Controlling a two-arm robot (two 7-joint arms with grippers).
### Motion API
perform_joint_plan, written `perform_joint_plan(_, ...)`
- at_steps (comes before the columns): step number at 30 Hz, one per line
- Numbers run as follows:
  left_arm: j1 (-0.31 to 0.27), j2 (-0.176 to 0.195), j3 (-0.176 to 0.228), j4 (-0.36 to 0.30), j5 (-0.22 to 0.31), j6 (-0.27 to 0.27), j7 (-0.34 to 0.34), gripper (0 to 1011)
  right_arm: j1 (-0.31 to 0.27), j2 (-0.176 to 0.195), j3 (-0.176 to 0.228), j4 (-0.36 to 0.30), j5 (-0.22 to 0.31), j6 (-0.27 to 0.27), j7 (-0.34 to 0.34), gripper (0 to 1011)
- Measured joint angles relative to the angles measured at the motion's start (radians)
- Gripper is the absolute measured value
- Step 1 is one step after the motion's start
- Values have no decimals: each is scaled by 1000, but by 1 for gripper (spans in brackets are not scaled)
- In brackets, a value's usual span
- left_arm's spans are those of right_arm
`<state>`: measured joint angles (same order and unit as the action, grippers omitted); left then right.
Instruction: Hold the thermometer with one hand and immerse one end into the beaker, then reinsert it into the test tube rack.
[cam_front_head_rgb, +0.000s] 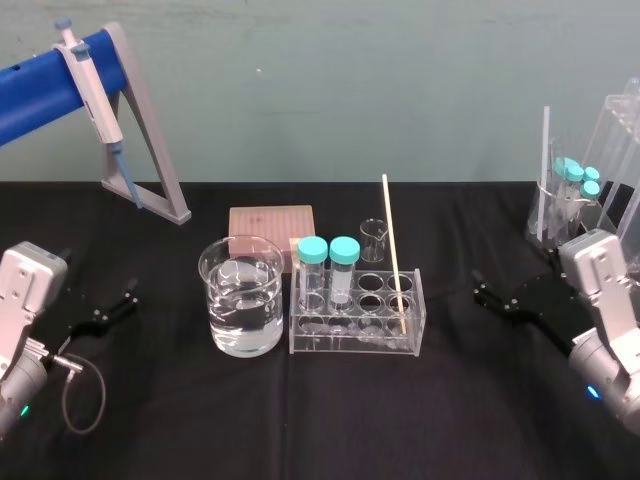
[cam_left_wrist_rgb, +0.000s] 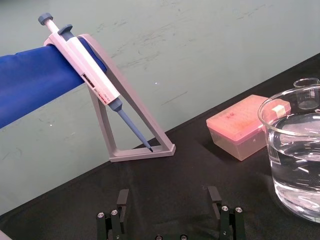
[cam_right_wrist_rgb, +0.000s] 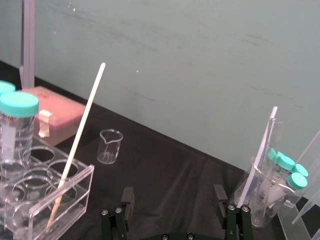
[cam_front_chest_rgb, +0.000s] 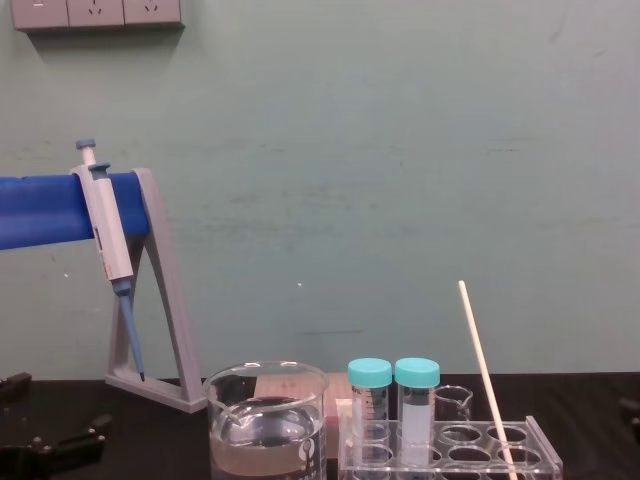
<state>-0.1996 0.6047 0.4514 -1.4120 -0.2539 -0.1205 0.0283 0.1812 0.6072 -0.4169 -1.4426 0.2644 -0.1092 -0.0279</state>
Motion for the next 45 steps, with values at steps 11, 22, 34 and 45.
perform_joint_plan(11,0,0,0,0,0,0,0,1004,3,15,74,-123,134,120,121,1003)
perform_joint_plan(22,0,0,0,0,0,0,0,1004,133,-22,78,-196,236,393,236,1003)
perform_joint_plan(34,0,0,0,0,0,0,0,1004,282,-163,59,-143,301,741,186,1003)
perform_joint_plan(45,0,0,0,0,0,0,0,1004,345,-287,63,-66,299,882,82,1003)
